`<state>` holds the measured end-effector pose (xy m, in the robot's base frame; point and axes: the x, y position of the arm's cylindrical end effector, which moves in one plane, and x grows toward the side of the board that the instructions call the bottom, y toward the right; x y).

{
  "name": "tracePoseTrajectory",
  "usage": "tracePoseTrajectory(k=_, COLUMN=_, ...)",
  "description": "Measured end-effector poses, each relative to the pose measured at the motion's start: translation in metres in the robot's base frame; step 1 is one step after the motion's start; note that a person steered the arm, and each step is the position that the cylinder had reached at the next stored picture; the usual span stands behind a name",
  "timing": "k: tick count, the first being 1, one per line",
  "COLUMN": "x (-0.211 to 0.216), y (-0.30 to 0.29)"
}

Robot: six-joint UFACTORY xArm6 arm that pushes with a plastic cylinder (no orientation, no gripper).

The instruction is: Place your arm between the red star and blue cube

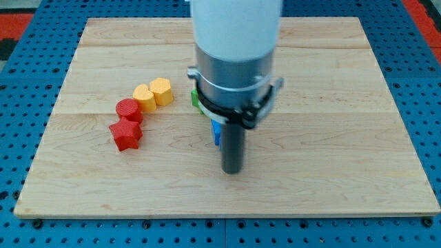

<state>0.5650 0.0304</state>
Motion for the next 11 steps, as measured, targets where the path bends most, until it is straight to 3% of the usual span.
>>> tracePoseTrajectory(k=1, x=0.021, y=0.03)
tracePoseTrajectory(k=4, x=0.026, y=0.034)
tracePoseTrajectory(k=5, x=0.02, y=0.019)
tracePoseTrajectory(k=6, x=0.005, y=-0.071)
tracePoseTrajectory(k=8, x=-0.022, y=-0.084)
tracePoseTrajectory(k=10, x=-0.023, y=-0.086)
tracePoseTrajectory(k=11, x=-0.05, y=-0.107)
